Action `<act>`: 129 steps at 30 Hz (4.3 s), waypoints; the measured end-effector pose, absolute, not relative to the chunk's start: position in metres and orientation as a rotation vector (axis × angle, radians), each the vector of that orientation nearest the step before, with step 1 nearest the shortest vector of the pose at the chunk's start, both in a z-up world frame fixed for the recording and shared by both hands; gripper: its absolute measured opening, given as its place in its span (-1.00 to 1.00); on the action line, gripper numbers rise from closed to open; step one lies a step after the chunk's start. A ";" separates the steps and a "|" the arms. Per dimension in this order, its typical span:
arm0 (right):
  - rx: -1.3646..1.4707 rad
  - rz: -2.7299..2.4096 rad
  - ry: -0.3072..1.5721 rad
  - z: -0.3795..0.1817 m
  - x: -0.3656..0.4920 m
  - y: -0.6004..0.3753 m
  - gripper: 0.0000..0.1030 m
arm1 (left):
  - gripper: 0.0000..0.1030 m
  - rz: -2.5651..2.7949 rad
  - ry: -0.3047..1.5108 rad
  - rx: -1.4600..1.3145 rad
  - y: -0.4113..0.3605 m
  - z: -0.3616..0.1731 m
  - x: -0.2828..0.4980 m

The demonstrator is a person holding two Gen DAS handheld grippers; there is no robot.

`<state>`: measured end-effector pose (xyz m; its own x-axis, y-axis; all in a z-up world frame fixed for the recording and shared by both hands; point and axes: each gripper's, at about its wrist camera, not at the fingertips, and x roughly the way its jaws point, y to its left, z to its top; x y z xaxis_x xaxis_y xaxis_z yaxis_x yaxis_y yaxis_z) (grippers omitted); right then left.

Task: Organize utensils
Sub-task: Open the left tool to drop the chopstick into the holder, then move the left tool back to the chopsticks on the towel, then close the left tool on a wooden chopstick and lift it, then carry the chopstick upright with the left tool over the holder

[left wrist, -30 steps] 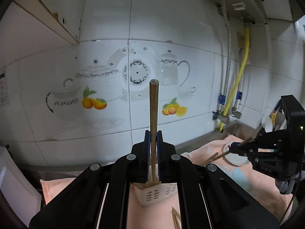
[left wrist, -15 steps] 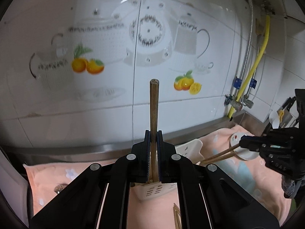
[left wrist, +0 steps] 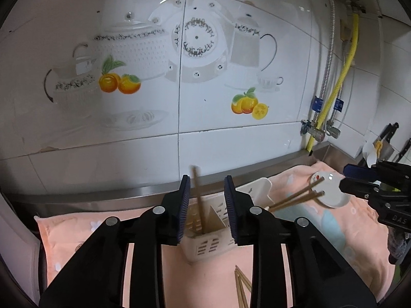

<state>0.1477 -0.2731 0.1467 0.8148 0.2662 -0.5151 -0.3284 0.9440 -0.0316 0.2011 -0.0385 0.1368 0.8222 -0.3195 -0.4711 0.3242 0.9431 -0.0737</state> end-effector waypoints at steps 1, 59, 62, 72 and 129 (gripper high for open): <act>-0.119 0.321 0.527 0.146 0.143 -0.273 -0.24 | -0.36 -0.340 0.497 0.012 -0.037 0.137 0.196; -0.034 0.334 0.831 -0.081 0.021 -0.217 -0.77 | -0.07 -0.368 0.799 -0.029 -0.017 -0.048 0.028; -0.038 0.323 0.843 -0.086 0.023 -0.216 -0.82 | -0.07 -0.385 0.816 -0.024 -0.022 -0.054 0.027; -0.043 0.295 0.831 -0.085 0.022 -0.224 -0.86 | -0.24 -0.411 0.868 -0.006 -0.042 -0.072 0.034; -0.102 0.335 0.546 0.056 0.047 -0.241 -0.86 | -0.89 -0.454 0.651 -0.017 -0.039 0.031 0.064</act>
